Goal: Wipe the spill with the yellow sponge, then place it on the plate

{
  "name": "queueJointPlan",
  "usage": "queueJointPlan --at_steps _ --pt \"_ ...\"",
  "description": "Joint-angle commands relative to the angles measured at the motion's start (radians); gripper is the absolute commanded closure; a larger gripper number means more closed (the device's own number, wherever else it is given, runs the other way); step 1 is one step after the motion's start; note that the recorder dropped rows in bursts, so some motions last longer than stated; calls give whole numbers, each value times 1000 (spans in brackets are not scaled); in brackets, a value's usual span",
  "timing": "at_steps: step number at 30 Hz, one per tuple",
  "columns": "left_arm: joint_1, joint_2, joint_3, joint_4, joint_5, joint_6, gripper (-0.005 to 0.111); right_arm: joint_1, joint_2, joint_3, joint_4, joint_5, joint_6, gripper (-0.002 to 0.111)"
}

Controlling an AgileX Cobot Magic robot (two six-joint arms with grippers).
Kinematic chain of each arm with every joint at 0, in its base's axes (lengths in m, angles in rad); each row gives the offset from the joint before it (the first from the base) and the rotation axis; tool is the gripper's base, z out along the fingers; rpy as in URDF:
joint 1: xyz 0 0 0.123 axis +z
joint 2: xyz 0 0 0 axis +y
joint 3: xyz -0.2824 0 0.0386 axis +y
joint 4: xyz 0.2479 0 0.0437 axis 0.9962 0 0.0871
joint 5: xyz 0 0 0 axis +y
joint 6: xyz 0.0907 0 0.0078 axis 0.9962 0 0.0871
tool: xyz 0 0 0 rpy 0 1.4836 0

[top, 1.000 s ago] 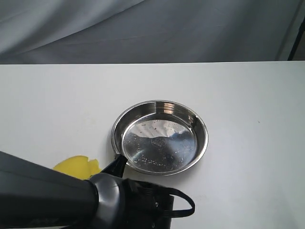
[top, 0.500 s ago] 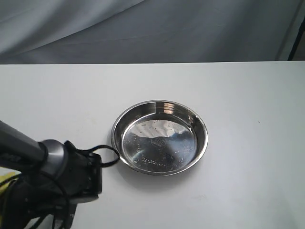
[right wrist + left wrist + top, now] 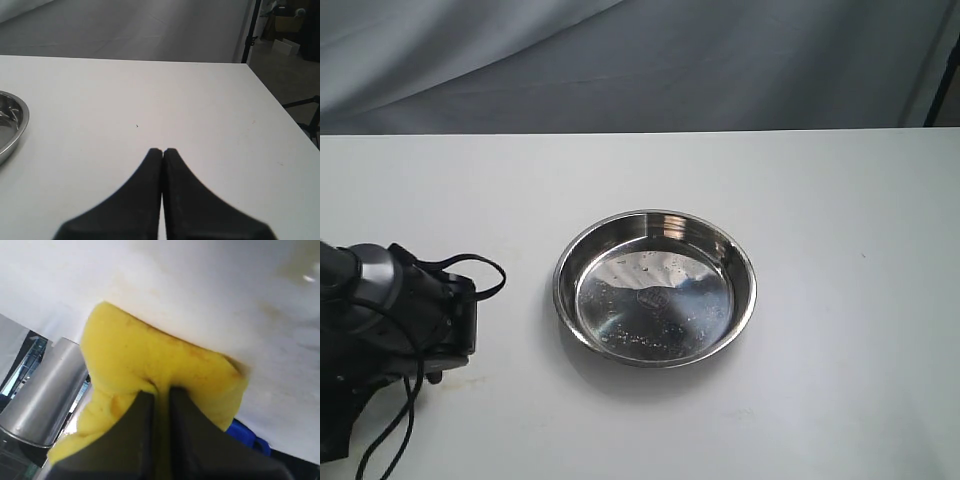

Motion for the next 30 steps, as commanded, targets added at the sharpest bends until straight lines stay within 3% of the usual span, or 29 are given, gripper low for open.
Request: queueJointPlan --at_steps 1,7,14,19,22,26,30 --pt "-18 -75 -23 -50 -90 92 107 -4 -6 3 -10 -2 1 108" --pt "-78 -86 -24 -292 -149 365 107 -4 -6 3 -10 -2 1 108" --pt "-276 -86 -44 -286 -303 396 107 -4 -6 3 -10 -2 1 108" --pt "-424 -86 -182 -286 -344 409 107 -4 -6 3 -10 -2 1 108" --pt "-469 -86 -305 -308 -363 413 107 -4 -6 3 -10 -2 1 108" --pt "-488 -96 -392 -333 -214 405 107 -4 -6 3 -10 -2 1 108" --pt "-488 -236 -395 -284 -63 405 107 -4 -6 3 -10 -2 1 108"
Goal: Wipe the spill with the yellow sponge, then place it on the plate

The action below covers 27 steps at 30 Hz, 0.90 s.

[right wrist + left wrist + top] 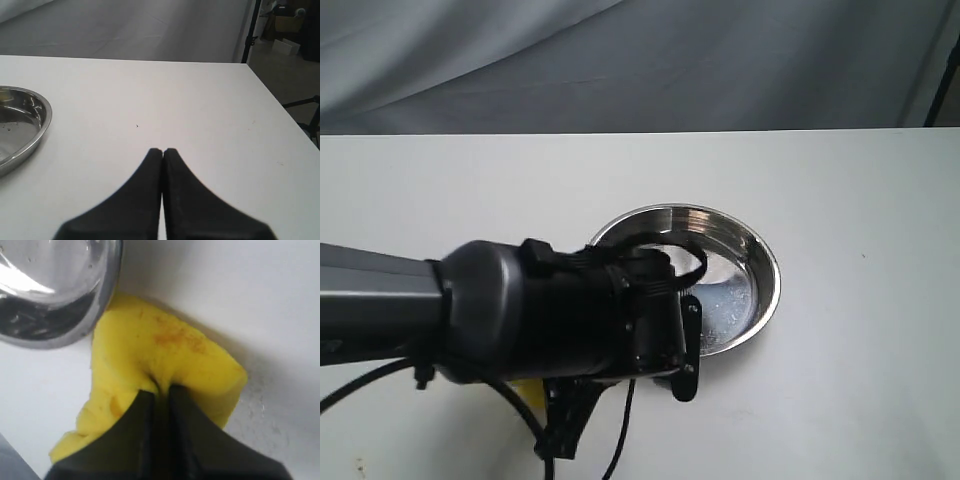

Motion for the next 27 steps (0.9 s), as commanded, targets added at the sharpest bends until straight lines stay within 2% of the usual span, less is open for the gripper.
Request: queueJointPlan --at_steps 1,5,10,13,14,19,24,27 --pt "-4 -155 -10 28 109 -5 107 -4 -6 3 -10 -2 1 108" --pt "-4 -439 -10 40 58 -36 107 -4 -6 3 -10 -2 1 108" --pt "-4 -581 -10 -4 -38 -36 107 -4 -6 3 -10 -2 1 108" --pt "3 -592 -8 -76 -50 -36 107 -4 -6 3 -10 -2 1 108" --pt "24 -584 2 -152 -95 -36 107 -4 -6 3 -10 -2 1 108" --pt "129 -580 113 -346 -349 -34 107 -4 -6 3 -10 -2 1 108" --pt "296 -580 266 -587 -522 -31 107 -4 -6 3 -10 -2 1 108" --pt "406 -580 357 -792 -607 -21 107 -4 -6 3 -10 -2 1 108"
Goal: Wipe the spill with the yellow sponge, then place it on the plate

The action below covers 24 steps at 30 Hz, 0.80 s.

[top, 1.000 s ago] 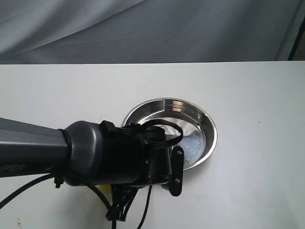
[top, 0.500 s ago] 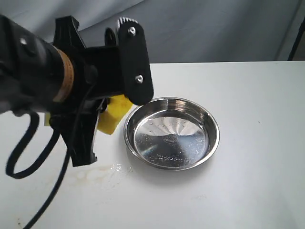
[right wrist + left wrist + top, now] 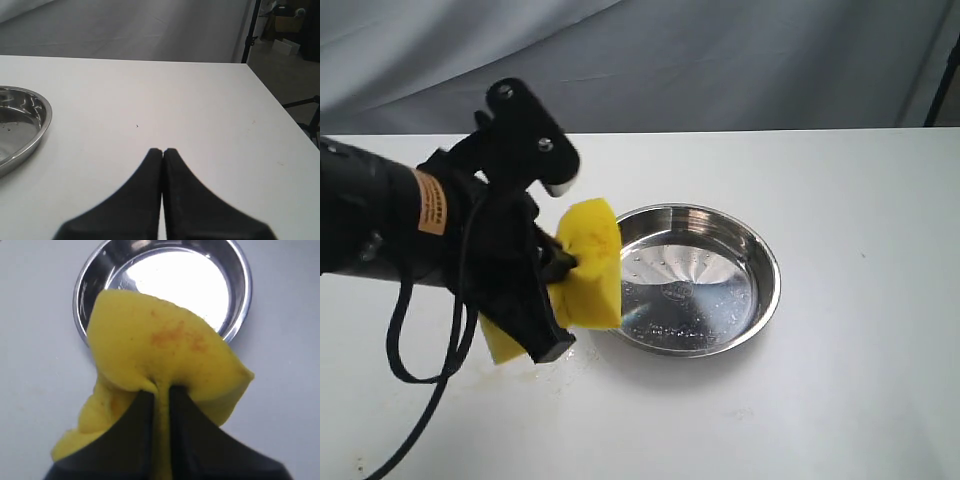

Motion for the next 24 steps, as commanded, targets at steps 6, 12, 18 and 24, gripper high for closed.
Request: queueJointPlan --at_steps 6,12,18,24 --pt "257 3 194 -569 -135 137 107 -4 -6 3 -10 -2 1 108" --pt "344 92 218 -1053 -3 544 107 -4 -6 3 -10 -2 1 108" --pt "435 302 218 -1367 179 836 107 -4 -6 3 -10 -2 1 108" --pt "505 493 218 -1625 339 1108 107 -4 -6 3 -10 -2 1 108"
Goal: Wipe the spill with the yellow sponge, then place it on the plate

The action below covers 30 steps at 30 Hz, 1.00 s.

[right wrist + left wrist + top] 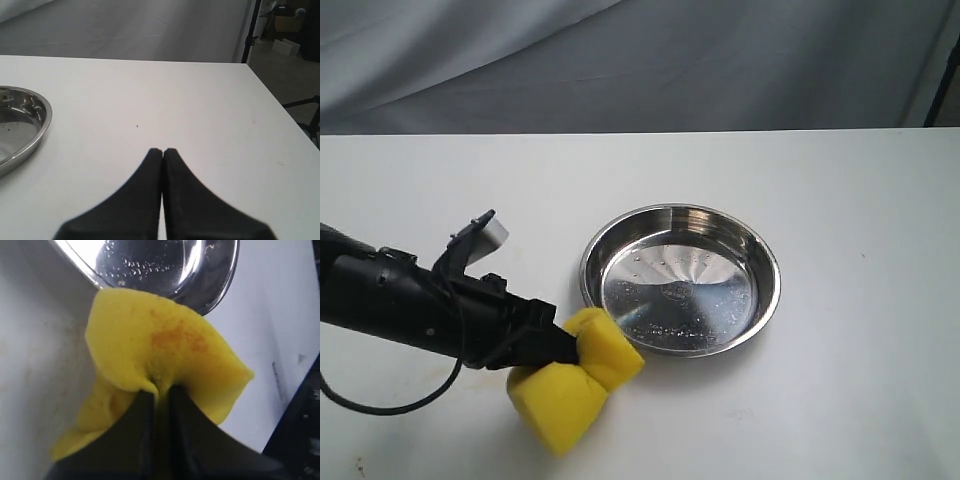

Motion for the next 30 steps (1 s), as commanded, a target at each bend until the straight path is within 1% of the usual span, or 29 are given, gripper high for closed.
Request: queueJointPlan --at_steps 1,3,7,11,16,19,22,27,30 --pt "36 114 2 -194 82 178 107 -4 -6 3 -10 -2 1 108" --pt "48 165 -5 -199 82 202 107 -4 -6 3 -10 -2 1 108" --pt "68 244 -30 -156 82 202 107 -4 -6 3 -10 -2 1 108" --pt "84 275 -57 -134 78 204 107 -4 -6 3 -10 -2 1 108" --pt "114 277 -80 -109 11 204 107 -4 -6 3 -10 -2 1 108" --pt "144 277 -80 -90 -78 204 107 -4 -6 3 -10 -2 1 108" --pt "189 277 -80 -45 -135 202 107 -4 -6 3 -10 -2 1 108" --pt "292 277 -80 3 -145 202 107 -4 -6 3 -10 -2 1 108" --pt "357 277 -80 61 -145 179 107 -4 -6 3 -10 -2 1 108"
